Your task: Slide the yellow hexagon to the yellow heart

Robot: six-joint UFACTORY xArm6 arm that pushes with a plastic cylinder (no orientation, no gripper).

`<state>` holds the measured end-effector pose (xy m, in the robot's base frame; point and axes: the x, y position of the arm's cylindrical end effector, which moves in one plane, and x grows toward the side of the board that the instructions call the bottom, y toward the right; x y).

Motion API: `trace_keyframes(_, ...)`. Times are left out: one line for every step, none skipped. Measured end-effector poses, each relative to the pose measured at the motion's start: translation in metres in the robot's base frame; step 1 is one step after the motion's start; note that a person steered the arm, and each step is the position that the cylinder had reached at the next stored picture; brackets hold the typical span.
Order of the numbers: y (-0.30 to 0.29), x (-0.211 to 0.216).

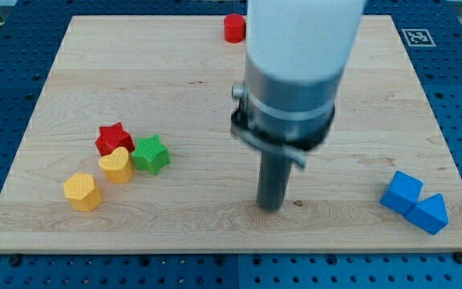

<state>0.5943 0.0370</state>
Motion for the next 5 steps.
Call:
trace_keyframes(-0.018, 0.025)
trace_keyframes(-0.077, 0.024)
trace_keyframes(-0.200, 0.024)
trace_keyframes(-0.269, 0.024)
trace_keyframes(-0.270, 0.022)
